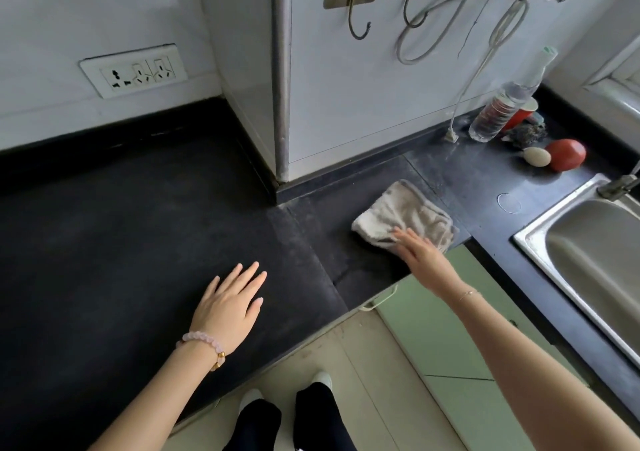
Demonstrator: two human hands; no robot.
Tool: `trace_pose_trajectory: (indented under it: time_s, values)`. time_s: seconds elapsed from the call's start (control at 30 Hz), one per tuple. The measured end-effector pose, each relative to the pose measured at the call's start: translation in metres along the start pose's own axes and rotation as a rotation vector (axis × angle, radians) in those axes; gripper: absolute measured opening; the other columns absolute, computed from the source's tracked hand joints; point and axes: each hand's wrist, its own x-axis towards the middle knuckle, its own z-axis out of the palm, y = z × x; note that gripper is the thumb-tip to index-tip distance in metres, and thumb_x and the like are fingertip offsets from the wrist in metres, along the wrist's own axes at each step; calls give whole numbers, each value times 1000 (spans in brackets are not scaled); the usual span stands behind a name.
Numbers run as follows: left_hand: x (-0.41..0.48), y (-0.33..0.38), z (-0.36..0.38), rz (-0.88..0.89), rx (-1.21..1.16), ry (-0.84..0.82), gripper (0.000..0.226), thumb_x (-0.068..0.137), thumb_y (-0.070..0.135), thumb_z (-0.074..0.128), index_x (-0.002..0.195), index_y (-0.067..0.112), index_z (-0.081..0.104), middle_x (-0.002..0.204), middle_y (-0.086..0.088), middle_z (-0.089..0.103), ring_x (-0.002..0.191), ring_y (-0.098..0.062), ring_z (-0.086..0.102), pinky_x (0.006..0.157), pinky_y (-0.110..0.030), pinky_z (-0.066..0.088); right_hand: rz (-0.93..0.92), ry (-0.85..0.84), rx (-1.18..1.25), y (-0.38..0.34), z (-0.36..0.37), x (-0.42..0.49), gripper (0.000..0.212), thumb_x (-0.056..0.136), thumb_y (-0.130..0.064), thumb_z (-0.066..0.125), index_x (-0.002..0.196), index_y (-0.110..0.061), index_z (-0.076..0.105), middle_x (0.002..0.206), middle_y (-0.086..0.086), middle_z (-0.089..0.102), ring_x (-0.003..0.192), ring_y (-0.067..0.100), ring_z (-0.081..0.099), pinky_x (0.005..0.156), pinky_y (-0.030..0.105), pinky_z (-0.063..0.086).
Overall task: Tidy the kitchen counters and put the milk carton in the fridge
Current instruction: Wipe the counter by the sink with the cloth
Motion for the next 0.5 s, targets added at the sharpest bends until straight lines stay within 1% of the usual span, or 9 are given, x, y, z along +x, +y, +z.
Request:
trace_pose_trajectory:
  time_s: [0.1, 0.2, 0.27, 0.3, 0.37, 0.4, 0.43, 0.5]
  values:
    - [-6, -6, 4, -33, -16, 18, 52, 96, 34, 33, 145, 31, 15, 154, 16, 5, 145, -13, 8, 119, -39, 11, 181, 85, 99, -5, -11, 23, 43, 101, -29, 32, 142, -20, 38, 154, -2, 28, 146, 19, 15, 120, 39, 9]
    - [-4, -6, 6, -51, -22, 1, 52, 96, 36, 31, 145, 32, 14, 155, 16, 3, 145, -11, 5, 119, -39, 8, 198, 80, 130, -28, 4, 36, 45, 100, -32, 29, 144, -21, 34, 157, 0, 24, 147, 23, 9, 120, 42, 7]
    - [-3, -5, 7, -57, -10, -2, 52, 96, 37, 29, 145, 33, 11, 156, 17, 2, 145, -10, 3, 120, -37, 6, 127, 49, 81, -47, 22, 28, 45, 100, -33, 29, 144, -23, 34, 157, 2, 24, 146, 27, 11, 120, 45, 9]
    - [-4, -5, 7, -56, -6, 1, 52, 96, 37, 29, 145, 33, 11, 156, 17, 2, 145, -10, 3, 120, -37, 6, 53, 21, 50, -58, 32, 18, 44, 100, -32, 30, 143, -23, 37, 156, 1, 24, 146, 27, 12, 119, 45, 9]
    - [-4, -5, 6, -55, -9, 1, 52, 96, 36, 29, 145, 33, 12, 156, 17, 3, 145, -9, 4, 120, -37, 7, -136, -36, 20, -70, 52, -7, 42, 100, -30, 33, 140, -24, 43, 154, -5, 28, 146, 22, 14, 120, 42, 9]
    - [-4, -6, 5, -55, -15, 0, 52, 96, 36, 30, 145, 33, 13, 156, 16, 4, 145, -9, 4, 120, -37, 7, -198, -60, 29, -72, 55, -18, 41, 100, -30, 34, 139, -24, 45, 153, -7, 31, 145, 17, 16, 120, 38, 9]
    - [-4, -6, 5, -52, -23, 1, 51, 96, 36, 30, 145, 33, 14, 156, 16, 5, 145, -10, 5, 119, -37, 8, -218, -71, 58, -67, 54, -25, 40, 100, -29, 35, 138, -23, 46, 151, -8, 34, 144, 11, 17, 121, 35, 10]
    - [-3, -7, 3, -43, -40, 5, 51, 96, 35, 31, 145, 32, 16, 156, 16, 7, 145, -10, 7, 119, -37, 9, -165, -59, 118, -54, 39, -26, 39, 99, -26, 39, 136, -19, 48, 147, -10, 39, 139, 2, 20, 120, 32, 16]
